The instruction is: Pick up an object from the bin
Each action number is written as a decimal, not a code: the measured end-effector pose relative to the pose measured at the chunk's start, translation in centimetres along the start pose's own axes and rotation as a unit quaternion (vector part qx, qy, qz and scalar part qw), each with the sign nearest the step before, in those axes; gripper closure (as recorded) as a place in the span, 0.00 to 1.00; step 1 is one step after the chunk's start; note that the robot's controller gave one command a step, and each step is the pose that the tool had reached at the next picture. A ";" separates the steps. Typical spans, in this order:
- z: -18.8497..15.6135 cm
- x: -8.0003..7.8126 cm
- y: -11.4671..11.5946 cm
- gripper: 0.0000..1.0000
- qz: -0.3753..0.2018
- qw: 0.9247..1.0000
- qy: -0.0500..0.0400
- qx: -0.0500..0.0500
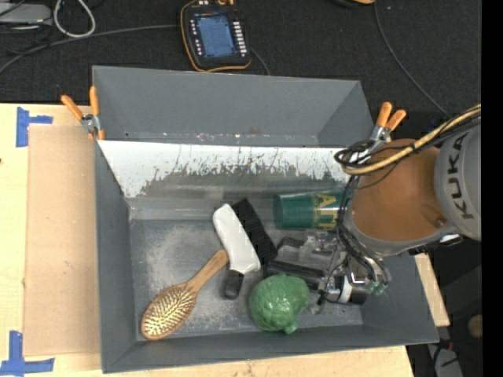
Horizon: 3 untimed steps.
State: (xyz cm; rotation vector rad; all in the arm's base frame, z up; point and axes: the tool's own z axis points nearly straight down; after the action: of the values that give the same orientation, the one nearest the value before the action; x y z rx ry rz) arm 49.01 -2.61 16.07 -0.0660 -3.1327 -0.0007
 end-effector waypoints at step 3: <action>-4.0 -0.7 -2.4 1.00 0.170 0.985 0.001 0.000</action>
Offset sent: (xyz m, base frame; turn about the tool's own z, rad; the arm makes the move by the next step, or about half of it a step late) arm 0.0000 0.0000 0.0000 0.0000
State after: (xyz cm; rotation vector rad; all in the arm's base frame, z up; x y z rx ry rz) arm 49.61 -5.00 20.06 -0.5982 -3.0748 0.0004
